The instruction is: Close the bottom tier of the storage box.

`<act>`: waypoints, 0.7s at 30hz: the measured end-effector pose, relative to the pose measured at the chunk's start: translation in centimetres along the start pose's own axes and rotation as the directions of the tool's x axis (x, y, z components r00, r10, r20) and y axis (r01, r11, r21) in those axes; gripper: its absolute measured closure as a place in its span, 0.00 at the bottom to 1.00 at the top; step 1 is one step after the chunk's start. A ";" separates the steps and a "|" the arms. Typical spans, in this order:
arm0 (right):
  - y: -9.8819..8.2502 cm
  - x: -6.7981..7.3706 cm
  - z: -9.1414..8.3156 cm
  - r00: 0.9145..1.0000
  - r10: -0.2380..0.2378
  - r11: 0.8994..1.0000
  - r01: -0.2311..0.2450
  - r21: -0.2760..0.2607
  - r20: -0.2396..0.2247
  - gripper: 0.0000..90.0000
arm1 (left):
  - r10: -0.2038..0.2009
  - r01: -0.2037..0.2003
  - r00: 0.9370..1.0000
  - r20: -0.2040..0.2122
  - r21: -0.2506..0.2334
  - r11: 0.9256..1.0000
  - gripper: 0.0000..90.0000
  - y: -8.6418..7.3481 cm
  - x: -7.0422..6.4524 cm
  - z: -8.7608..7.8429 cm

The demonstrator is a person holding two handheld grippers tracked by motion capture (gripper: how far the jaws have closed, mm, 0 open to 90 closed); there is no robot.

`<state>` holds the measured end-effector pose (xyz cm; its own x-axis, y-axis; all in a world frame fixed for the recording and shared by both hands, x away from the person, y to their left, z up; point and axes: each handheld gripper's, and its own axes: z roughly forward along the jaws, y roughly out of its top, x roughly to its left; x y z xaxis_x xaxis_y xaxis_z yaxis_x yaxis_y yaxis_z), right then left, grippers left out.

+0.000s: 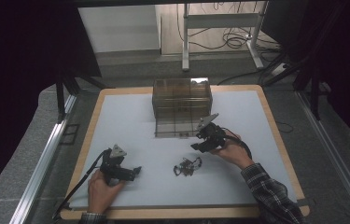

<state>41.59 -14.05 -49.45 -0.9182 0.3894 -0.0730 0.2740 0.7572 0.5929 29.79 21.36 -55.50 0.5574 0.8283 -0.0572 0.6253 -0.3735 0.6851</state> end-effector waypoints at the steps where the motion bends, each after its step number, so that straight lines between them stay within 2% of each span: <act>1: 0.0 0.1 0.0 1.000 0.006 1.000 -0.006 -0.001 -0.004 0.50 | 0.000 0.000 1.000 0.000 0.000 1.000 0.00 0.0 0.0 0.0; 14: -0.3 1.8 0.0 0.999 0.003 1.000 -0.004 -0.022 -0.054 0.45 | 0.000 0.000 1.000 0.000 0.000 1.000 0.00 0.0 0.0 0.0; 21: -0.3 3.0 0.2 0.997 -0.015 0.999 0.013 -0.036 -0.079 0.43 | 0.001 -0.001 1.000 0.000 0.000 1.000 0.00 0.0 0.0 0.0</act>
<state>38.83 -13.08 -50.01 -0.9421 0.3350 -0.0183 0.2519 0.7425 0.6207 29.79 21.36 -55.50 0.5579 0.8280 -0.0563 0.6249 -0.3744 0.6851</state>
